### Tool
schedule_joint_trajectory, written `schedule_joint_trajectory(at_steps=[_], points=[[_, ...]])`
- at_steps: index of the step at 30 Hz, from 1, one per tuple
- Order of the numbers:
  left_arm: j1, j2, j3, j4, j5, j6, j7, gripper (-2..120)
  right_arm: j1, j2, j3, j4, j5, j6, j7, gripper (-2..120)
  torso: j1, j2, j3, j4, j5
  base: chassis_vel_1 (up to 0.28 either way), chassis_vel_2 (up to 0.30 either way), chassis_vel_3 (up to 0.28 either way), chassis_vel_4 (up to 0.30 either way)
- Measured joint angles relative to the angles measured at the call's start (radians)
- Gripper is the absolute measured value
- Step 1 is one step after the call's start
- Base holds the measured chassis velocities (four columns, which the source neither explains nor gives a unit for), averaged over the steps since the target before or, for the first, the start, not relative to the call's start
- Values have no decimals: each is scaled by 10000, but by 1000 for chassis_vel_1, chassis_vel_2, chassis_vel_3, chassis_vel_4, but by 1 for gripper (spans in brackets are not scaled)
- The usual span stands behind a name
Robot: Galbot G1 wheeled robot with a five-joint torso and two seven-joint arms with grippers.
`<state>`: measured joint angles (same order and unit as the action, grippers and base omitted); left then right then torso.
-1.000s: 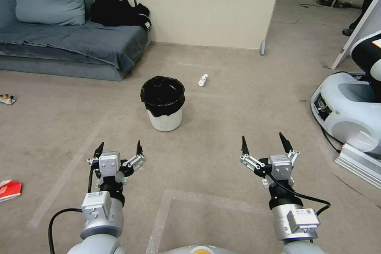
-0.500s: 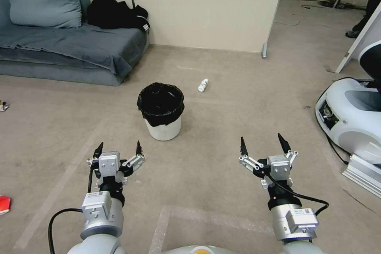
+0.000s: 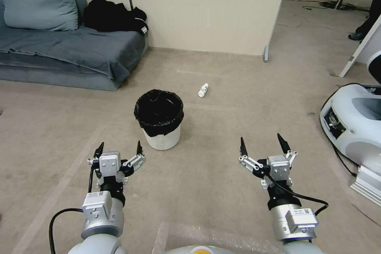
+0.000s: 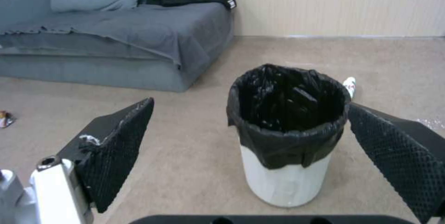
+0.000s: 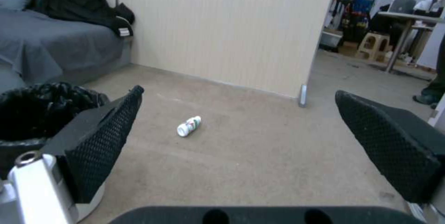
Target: Pick up the trash bin, then pick up the garbage from the floor and place it into the trash bin.
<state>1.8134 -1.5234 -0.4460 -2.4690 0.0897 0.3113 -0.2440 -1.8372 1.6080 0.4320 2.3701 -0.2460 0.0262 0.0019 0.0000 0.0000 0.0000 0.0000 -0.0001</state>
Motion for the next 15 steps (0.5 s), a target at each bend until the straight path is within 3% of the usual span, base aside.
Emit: schedule_joint_trajectory(at_steps=[15], points=[[-7, 5, 31, 1, -64, 51, 26, 100, -2, 0, 5, -14, 33, 1, -20, 100, 0, 0, 0, 0, 2, -137, 133, 129, -127]])
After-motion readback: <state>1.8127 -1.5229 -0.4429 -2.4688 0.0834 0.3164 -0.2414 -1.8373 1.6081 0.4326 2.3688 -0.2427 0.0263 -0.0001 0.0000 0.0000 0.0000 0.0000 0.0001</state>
